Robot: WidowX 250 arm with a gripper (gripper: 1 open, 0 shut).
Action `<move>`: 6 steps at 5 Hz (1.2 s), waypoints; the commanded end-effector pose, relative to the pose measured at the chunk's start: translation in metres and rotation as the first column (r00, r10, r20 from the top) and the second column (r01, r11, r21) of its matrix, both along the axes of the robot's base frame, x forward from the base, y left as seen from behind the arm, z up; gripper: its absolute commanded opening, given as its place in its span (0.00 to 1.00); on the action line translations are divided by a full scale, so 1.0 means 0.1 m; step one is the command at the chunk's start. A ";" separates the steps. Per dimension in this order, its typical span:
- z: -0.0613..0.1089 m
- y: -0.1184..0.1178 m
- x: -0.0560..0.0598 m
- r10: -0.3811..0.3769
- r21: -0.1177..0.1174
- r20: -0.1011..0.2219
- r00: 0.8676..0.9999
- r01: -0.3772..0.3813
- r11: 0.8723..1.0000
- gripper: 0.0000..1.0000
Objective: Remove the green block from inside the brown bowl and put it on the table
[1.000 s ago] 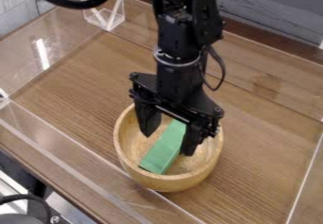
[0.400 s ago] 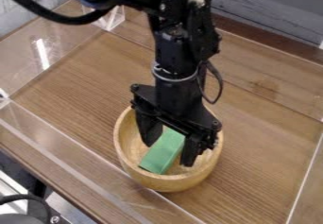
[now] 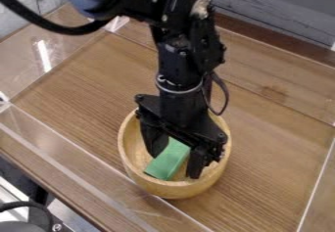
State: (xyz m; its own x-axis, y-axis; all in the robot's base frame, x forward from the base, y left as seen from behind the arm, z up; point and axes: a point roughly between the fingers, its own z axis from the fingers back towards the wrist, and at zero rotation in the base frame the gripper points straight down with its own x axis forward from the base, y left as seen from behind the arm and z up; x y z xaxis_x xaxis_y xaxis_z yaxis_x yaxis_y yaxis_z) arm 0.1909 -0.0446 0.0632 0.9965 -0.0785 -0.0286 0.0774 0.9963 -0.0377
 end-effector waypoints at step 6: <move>-0.10 0.03 0.02 0.003 -0.031 0.074 0.997 -0.001 1.000 1.00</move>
State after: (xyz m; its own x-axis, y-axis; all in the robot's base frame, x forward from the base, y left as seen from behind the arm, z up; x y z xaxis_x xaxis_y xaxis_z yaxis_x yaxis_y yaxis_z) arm 0.1874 -0.0417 0.0480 0.9965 -0.0811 0.0207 0.0822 0.9949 -0.0588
